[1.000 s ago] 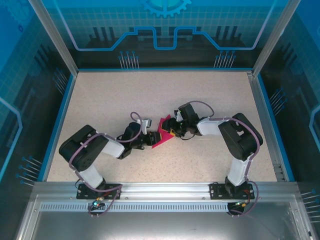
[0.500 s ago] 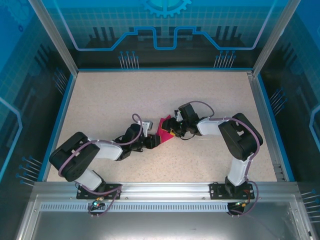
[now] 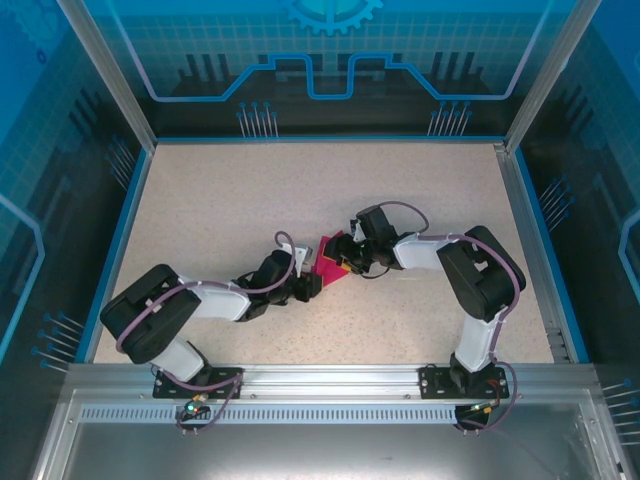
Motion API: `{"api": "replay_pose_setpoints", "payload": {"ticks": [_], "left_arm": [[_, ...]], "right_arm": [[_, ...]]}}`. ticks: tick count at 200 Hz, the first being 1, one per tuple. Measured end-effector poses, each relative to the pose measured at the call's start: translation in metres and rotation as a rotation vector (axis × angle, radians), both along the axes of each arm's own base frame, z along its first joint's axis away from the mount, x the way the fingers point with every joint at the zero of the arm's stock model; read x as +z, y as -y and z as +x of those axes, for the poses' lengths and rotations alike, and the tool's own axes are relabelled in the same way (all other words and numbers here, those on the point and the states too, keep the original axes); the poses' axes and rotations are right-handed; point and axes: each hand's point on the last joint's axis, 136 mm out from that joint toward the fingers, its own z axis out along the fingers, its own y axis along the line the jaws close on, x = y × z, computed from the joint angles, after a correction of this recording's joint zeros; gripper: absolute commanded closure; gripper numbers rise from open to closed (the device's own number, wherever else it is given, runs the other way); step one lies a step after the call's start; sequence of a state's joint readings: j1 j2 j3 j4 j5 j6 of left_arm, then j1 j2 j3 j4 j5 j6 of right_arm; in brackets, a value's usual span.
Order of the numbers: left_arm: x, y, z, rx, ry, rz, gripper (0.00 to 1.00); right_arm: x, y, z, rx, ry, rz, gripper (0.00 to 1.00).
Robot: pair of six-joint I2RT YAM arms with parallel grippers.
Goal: Fold a paper plane with a square sheet of paper (pick it up from the middle)
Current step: Fourth fold the wing at the center of the table.
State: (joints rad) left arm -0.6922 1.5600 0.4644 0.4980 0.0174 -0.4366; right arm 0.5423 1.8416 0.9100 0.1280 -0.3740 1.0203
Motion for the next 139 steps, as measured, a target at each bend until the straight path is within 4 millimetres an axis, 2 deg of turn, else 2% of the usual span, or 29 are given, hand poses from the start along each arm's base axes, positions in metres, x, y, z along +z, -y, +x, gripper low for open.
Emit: {"api": "replay_pose_setpoints", "payload": {"ticks": [28,63,108,139], "left_arm": [[-0.001,0.001,0.003,0.005,0.009,0.014,0.8],[-0.001,-0.001,0.006,0.012,0.021,0.03,0.87],[-0.003,-0.001,0.005,0.013,0.015,0.036,0.89],[-0.005,0.0,0.002,0.013,-0.015,0.03,0.89]], "right_arm": [[0.0,0.0,0.0,0.0,0.0,0.0,0.43],[0.0,0.0,0.0,0.0,0.0,0.0,0.42],[0.004,0.005,-0.005,0.027,0.041,-0.002,0.42],[0.021,0.012,-0.009,0.081,0.124,0.012,0.43]]}}
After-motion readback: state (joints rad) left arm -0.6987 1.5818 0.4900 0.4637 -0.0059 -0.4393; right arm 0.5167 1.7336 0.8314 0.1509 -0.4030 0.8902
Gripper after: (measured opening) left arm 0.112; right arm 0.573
